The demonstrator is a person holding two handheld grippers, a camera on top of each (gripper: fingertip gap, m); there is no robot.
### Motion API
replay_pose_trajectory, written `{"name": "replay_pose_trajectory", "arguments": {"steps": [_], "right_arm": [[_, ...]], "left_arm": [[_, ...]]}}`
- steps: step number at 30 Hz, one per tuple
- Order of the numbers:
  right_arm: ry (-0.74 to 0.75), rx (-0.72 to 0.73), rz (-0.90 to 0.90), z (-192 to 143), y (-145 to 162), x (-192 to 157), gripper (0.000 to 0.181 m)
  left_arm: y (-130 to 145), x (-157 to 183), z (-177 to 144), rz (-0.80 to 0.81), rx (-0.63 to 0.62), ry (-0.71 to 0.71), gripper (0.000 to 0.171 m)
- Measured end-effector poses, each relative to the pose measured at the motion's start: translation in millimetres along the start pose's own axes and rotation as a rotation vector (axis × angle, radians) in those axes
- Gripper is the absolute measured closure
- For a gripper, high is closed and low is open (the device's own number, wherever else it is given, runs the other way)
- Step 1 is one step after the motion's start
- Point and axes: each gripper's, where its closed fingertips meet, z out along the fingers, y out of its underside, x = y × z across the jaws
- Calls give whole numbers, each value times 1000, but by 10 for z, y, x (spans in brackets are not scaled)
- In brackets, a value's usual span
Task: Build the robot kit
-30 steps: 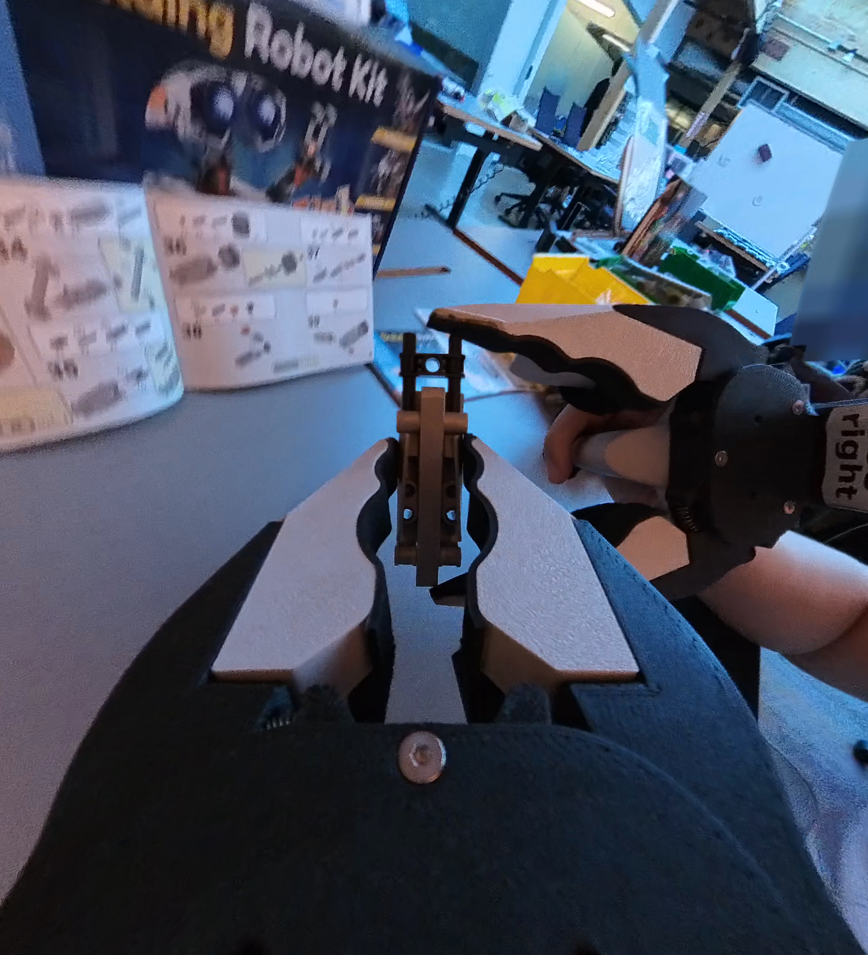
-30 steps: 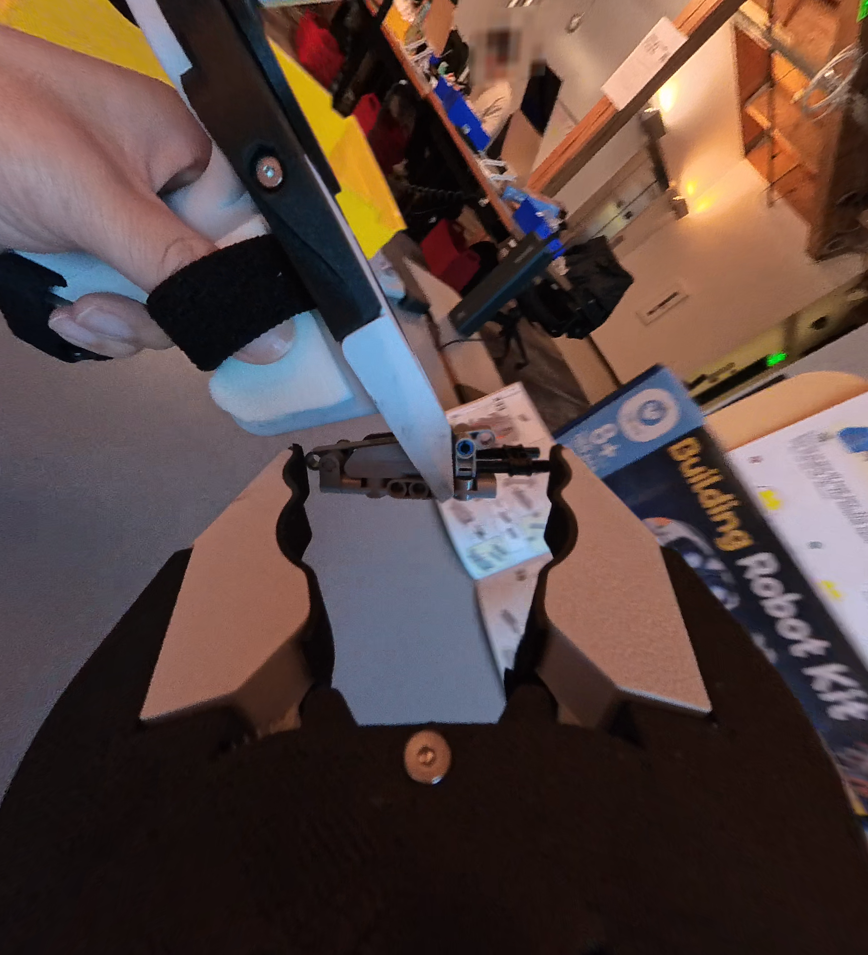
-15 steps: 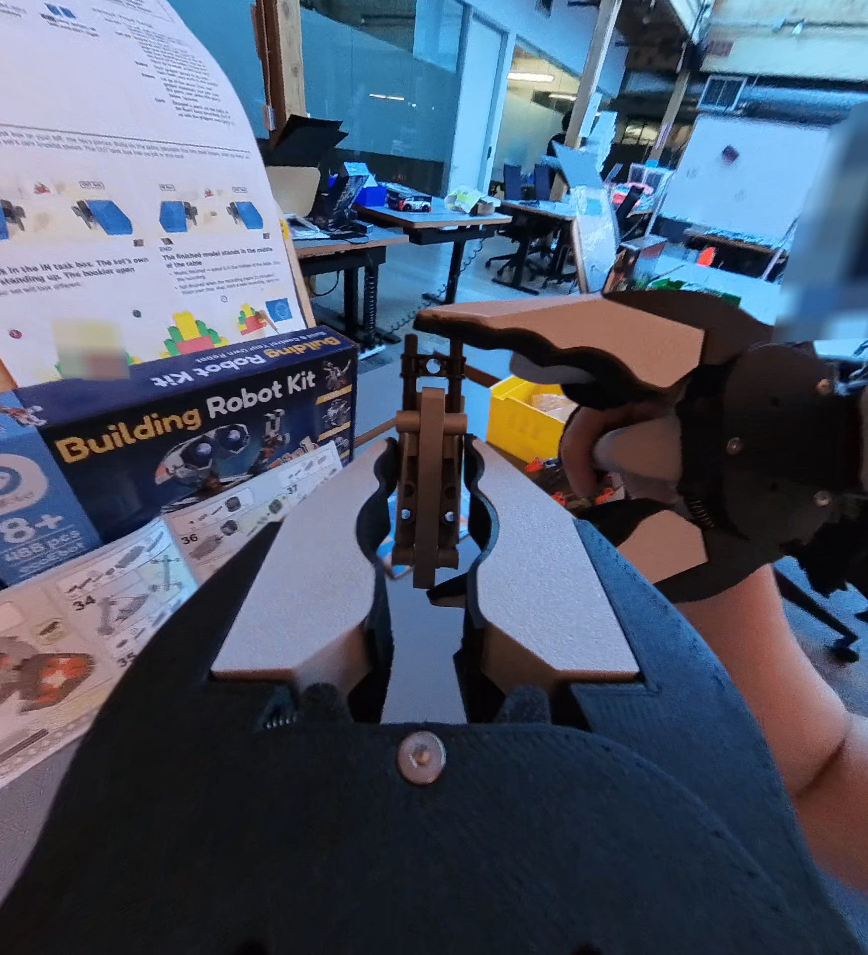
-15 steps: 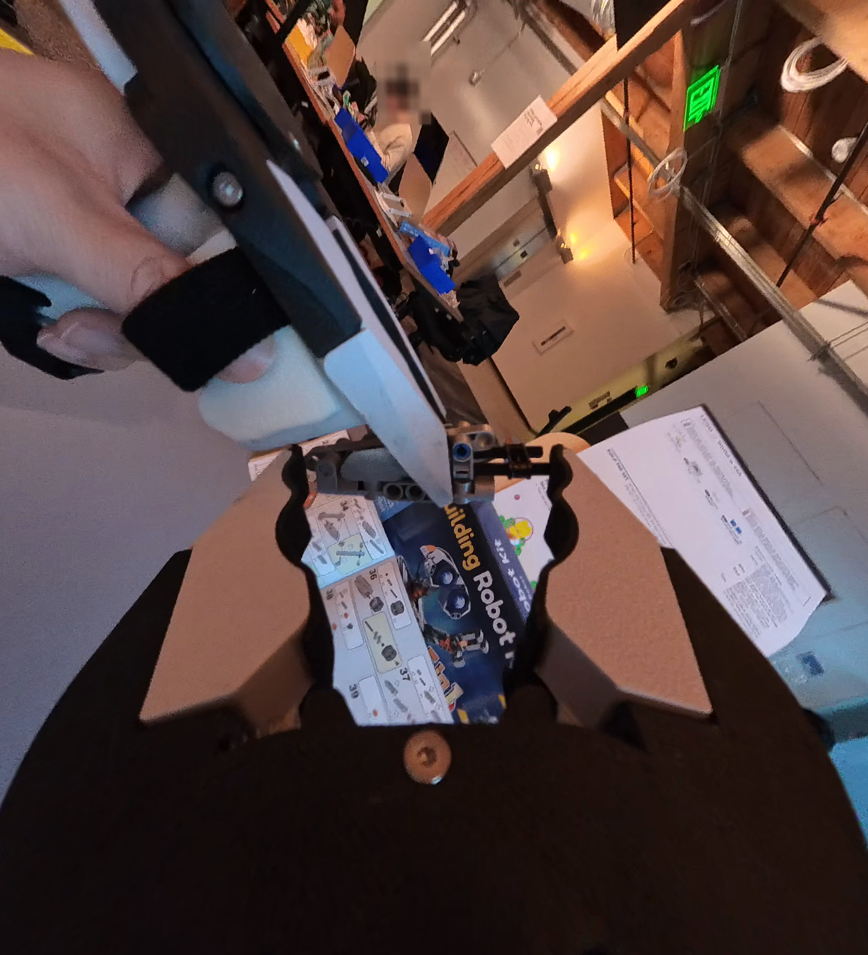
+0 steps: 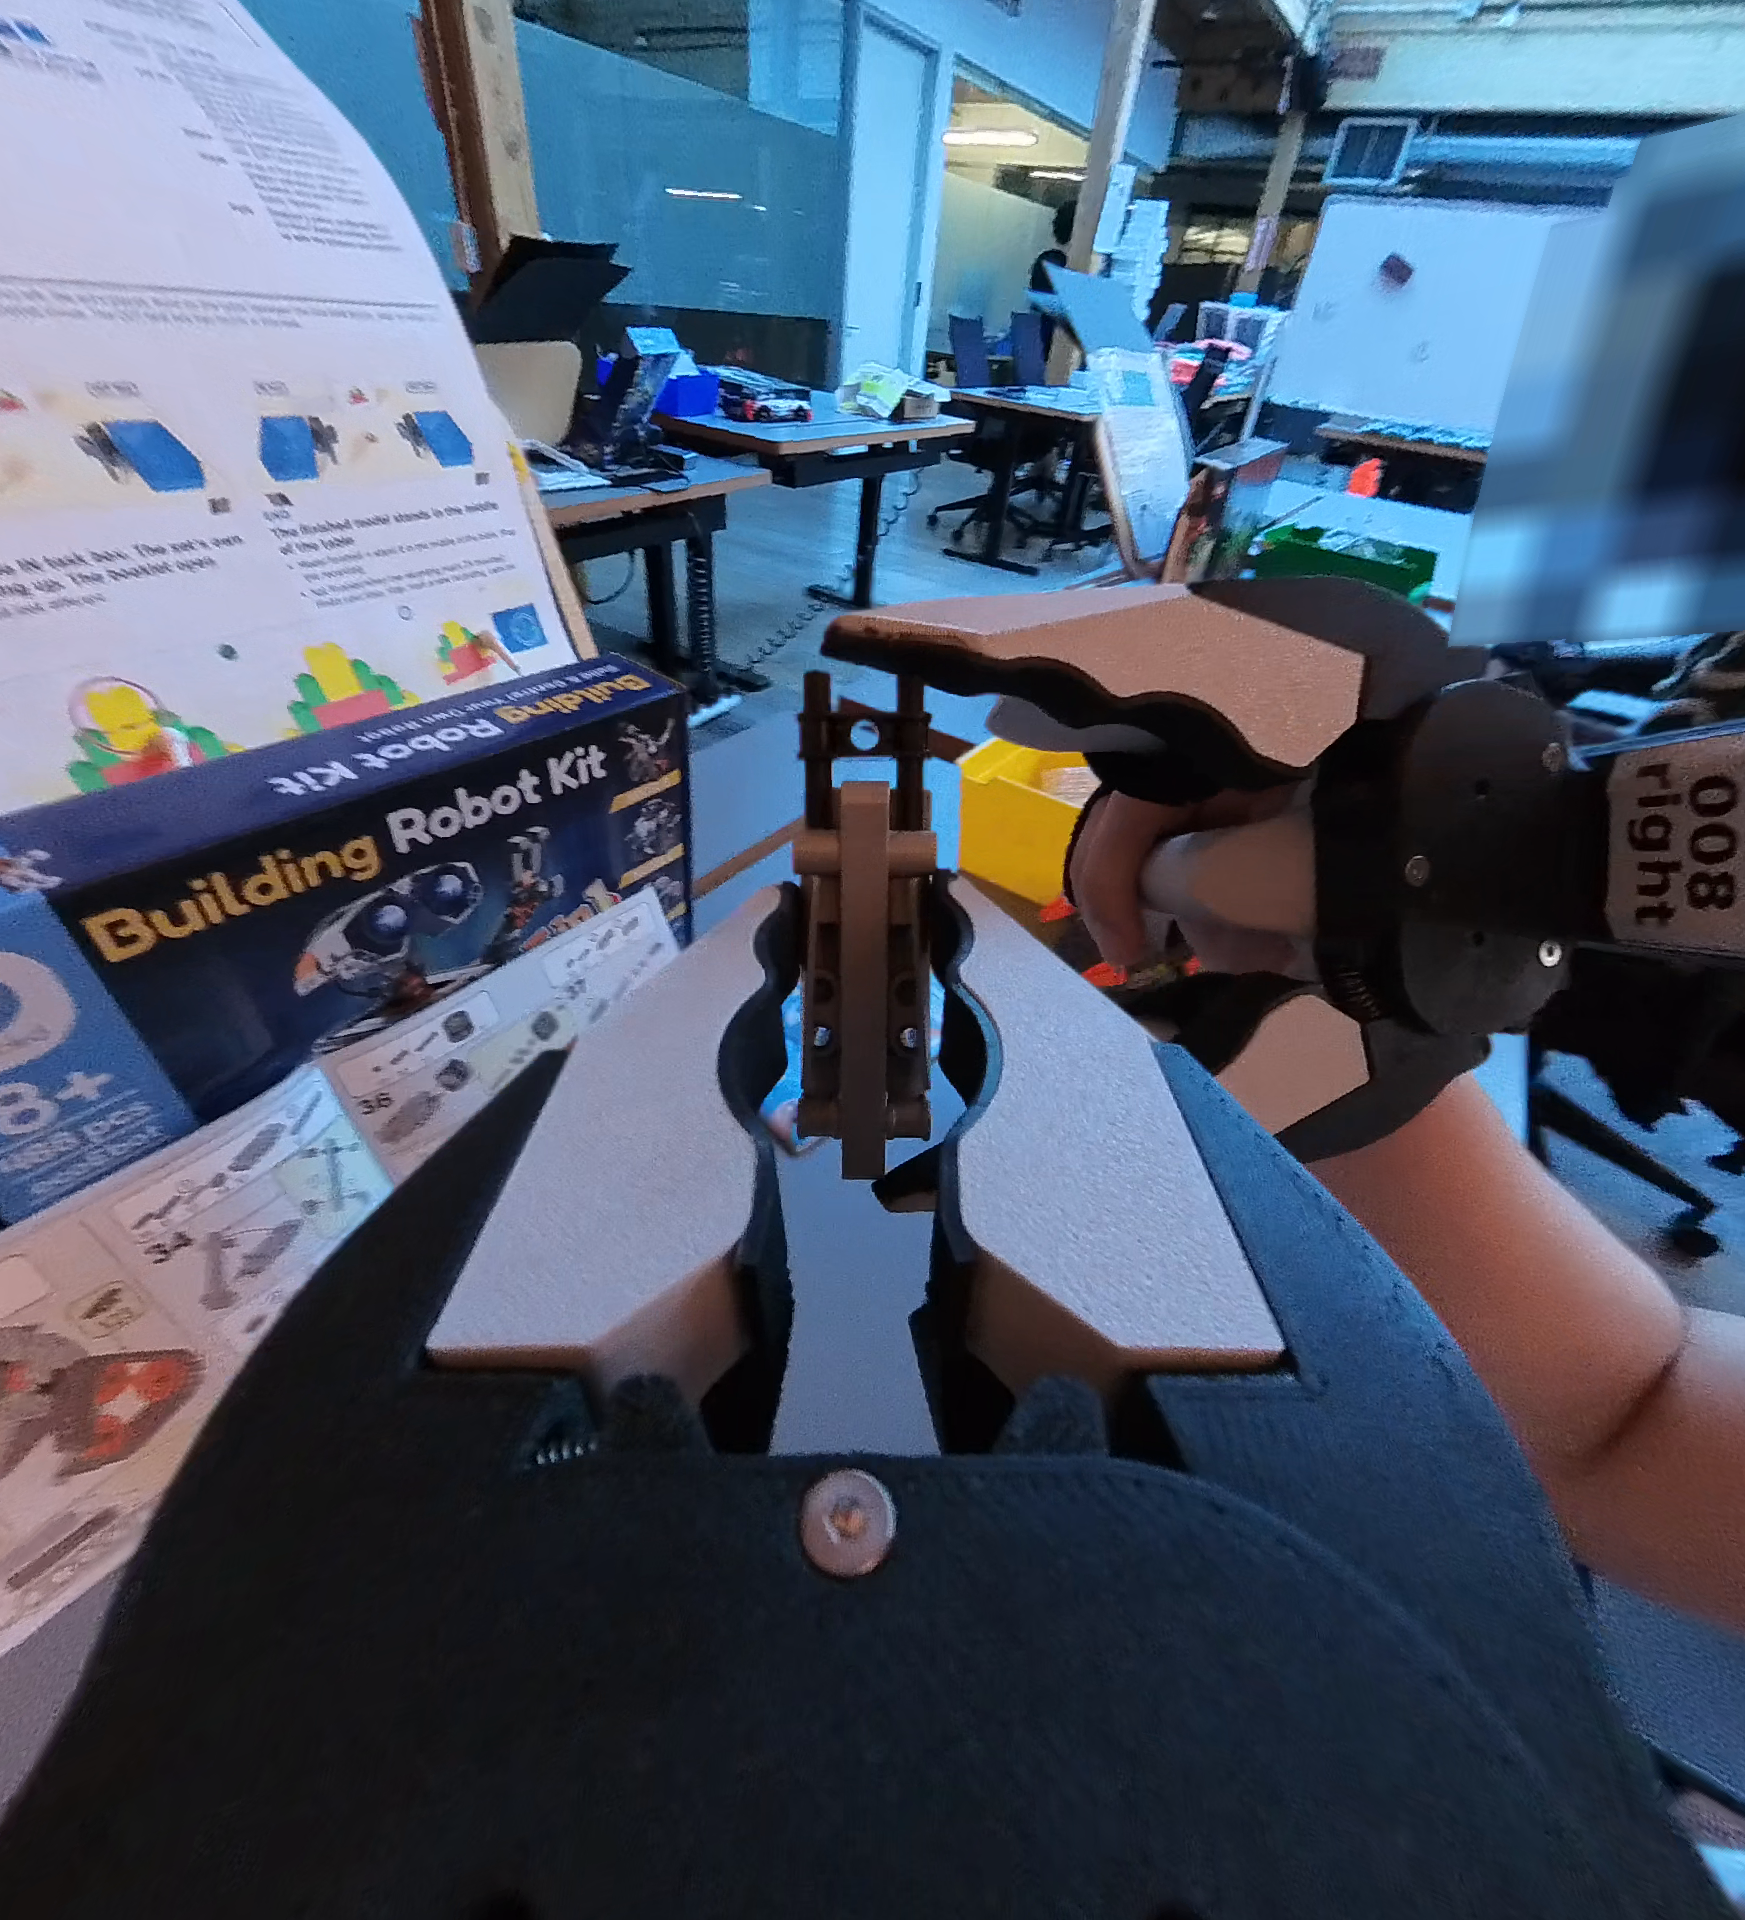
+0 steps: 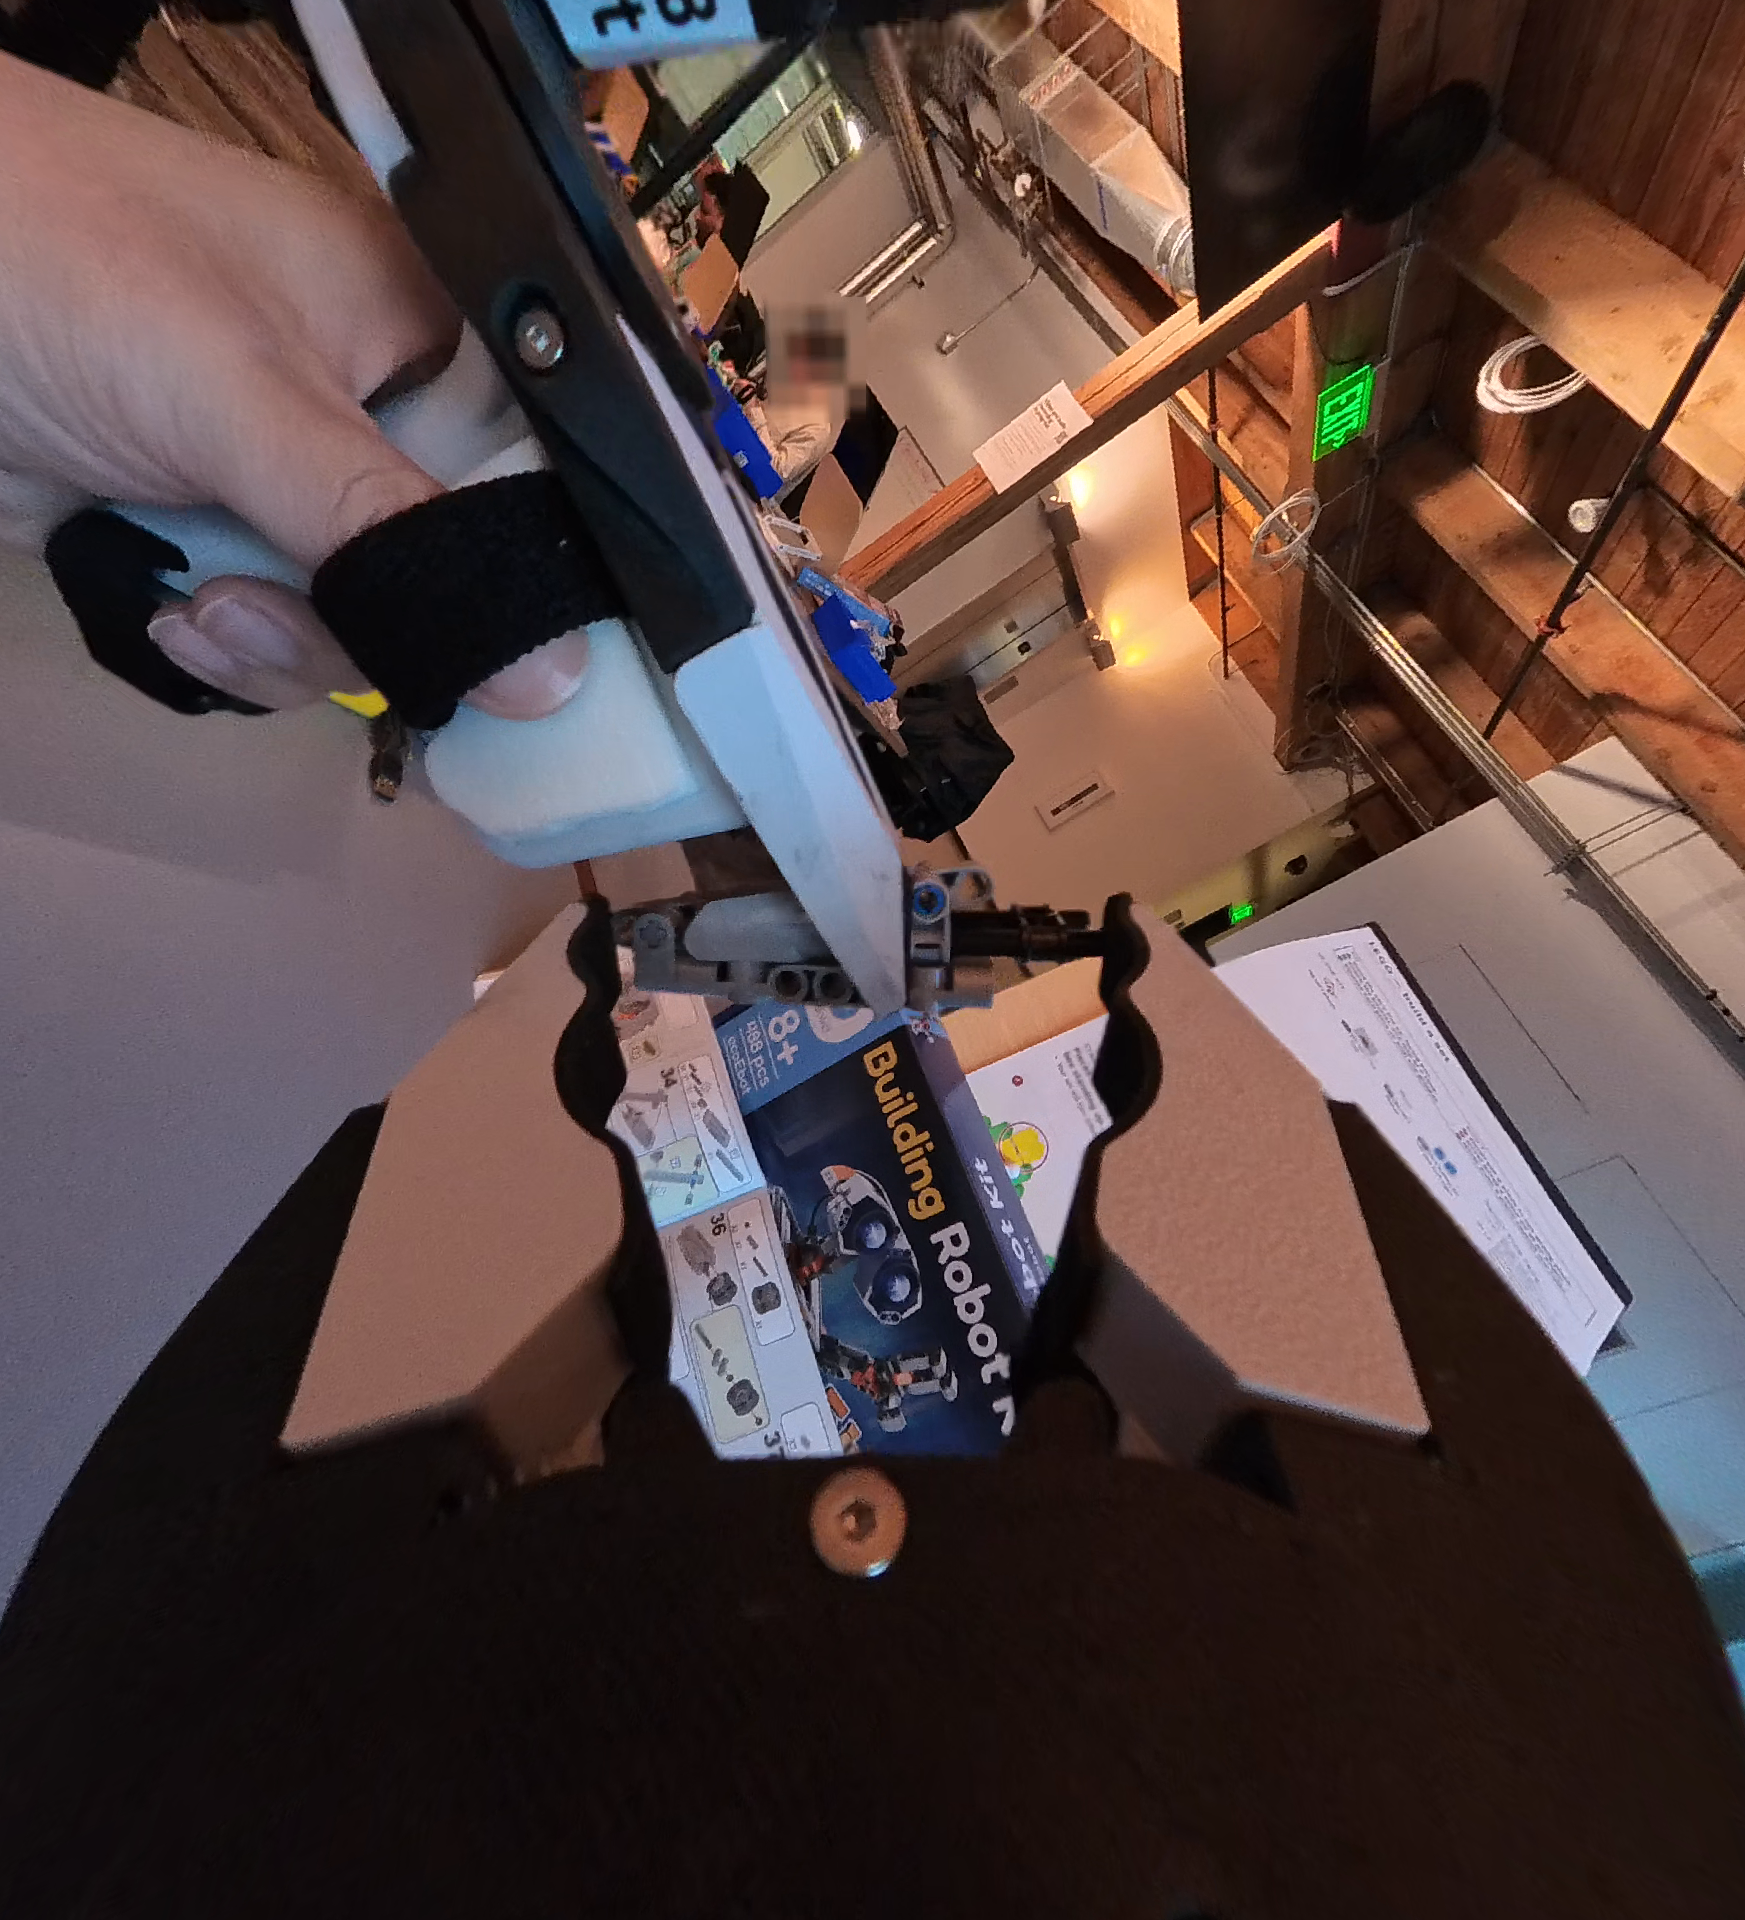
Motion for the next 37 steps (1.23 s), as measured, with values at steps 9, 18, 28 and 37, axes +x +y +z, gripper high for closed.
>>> {"name": "replay_pose_trajectory", "arguments": {"steps": [9, 18, 28, 37], "right_arm": [[29, 4, -26, -28, -79, 5, 90], [84, 20, -64, -127, -139, 98, 138], [-78, 106, 127, -57, -115, -100, 86], [-39, 169, 33, 24, -292, -203, 102]], "left_arm": [[-41, 30, -68, 103, -7, -104, 149], [-29, 94, -22, 75, -3, -68, 147], [-216, 50, -309, -349, 98, 309, 148], [-216, 85, -423, -653, 78, 649, 148]]}}
